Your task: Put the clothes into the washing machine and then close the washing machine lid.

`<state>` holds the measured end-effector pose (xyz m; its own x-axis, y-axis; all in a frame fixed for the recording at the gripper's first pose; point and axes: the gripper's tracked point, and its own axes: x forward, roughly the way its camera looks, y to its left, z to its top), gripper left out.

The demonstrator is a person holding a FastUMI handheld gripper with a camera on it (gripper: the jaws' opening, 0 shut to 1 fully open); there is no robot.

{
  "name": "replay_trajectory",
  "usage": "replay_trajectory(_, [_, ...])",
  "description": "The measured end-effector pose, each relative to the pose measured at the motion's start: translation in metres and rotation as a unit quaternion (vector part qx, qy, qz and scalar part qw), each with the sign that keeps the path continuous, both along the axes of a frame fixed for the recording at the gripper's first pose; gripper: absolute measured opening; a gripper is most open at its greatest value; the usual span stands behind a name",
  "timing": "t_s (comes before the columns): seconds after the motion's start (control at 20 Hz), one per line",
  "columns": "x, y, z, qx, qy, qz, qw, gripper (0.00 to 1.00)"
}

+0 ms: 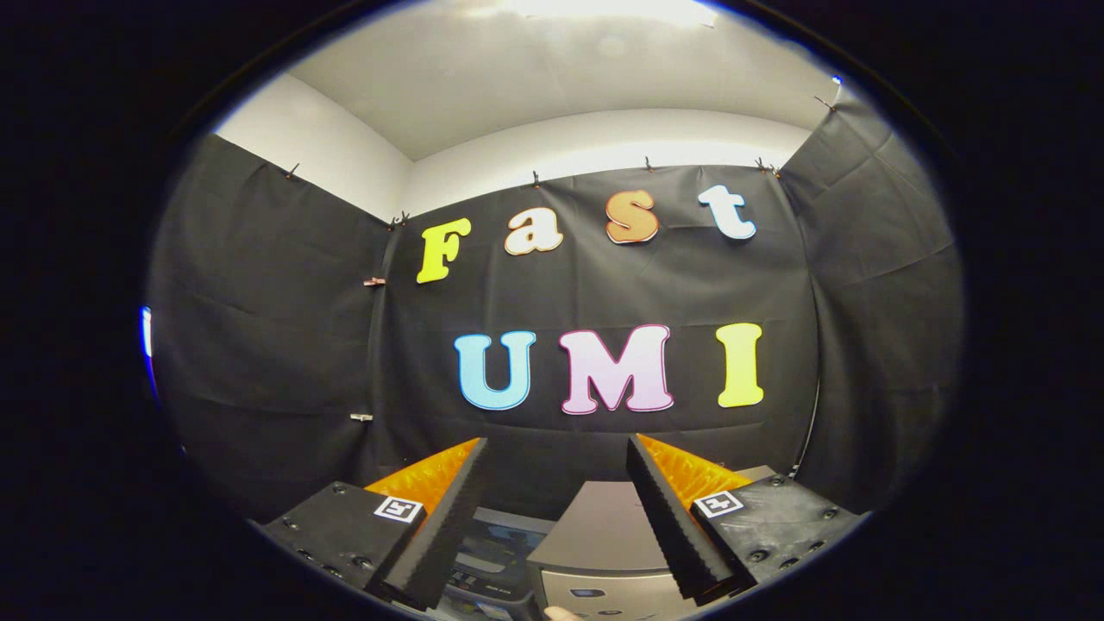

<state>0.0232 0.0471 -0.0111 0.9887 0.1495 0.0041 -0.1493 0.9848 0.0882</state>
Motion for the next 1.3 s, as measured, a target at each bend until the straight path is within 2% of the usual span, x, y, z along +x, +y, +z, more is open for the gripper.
replay_trajectory(0.65, [-0.029,-0.035,0.017,-0.011,-0.013,-0.035,0.999,0.98])
replay_trajectory(1.3, [-0.041,-0.044,0.021,-0.014,-0.013,-0.045,0.999,0.98])
